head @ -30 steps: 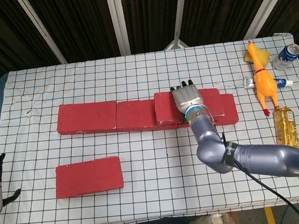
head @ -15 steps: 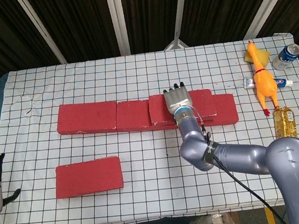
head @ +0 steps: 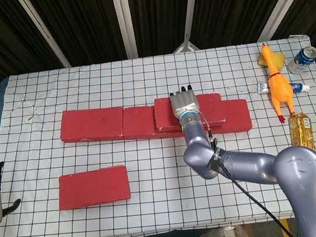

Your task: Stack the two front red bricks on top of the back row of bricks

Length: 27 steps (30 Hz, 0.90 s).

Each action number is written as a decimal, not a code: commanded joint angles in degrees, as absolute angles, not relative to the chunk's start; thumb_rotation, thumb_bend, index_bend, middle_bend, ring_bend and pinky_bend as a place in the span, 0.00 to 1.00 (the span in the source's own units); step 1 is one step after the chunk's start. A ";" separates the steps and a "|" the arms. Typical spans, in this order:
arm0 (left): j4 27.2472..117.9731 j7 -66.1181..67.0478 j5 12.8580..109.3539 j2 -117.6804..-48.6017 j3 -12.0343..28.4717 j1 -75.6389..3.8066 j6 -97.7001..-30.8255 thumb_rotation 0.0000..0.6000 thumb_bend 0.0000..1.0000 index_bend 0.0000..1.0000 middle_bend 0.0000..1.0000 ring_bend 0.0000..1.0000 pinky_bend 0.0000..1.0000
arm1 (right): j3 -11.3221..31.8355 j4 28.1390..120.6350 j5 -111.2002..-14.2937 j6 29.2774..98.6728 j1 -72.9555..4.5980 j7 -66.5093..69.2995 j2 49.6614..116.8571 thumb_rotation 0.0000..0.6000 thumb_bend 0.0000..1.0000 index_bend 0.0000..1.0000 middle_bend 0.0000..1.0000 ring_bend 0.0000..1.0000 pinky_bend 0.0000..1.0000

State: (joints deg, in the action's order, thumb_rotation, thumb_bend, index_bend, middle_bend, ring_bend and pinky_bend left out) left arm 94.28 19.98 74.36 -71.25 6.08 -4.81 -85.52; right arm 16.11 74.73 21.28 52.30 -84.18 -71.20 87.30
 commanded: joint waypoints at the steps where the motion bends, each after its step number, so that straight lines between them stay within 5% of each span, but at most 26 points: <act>1: 94.28 19.95 74.37 -71.22 6.06 -4.81 -85.55 1.00 0.00 0.10 0.00 0.00 0.09 | 16.50 74.14 21.68 52.96 -84.16 -71.74 87.84 1.00 0.16 0.21 0.24 0.04 0.00; 27: 94.21 18.86 73.71 -70.79 6.35 -5.13 -85.12 1.00 0.00 0.10 0.00 0.00 0.09 | 21.58 72.80 22.23 56.76 -83.59 -76.93 91.79 1.00 0.16 0.21 0.24 0.04 0.00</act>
State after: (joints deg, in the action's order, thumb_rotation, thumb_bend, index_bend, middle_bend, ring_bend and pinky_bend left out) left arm 94.23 18.90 73.75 -70.82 6.33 -5.11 -85.15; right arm 21.46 72.88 22.21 56.69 -83.60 -76.82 91.68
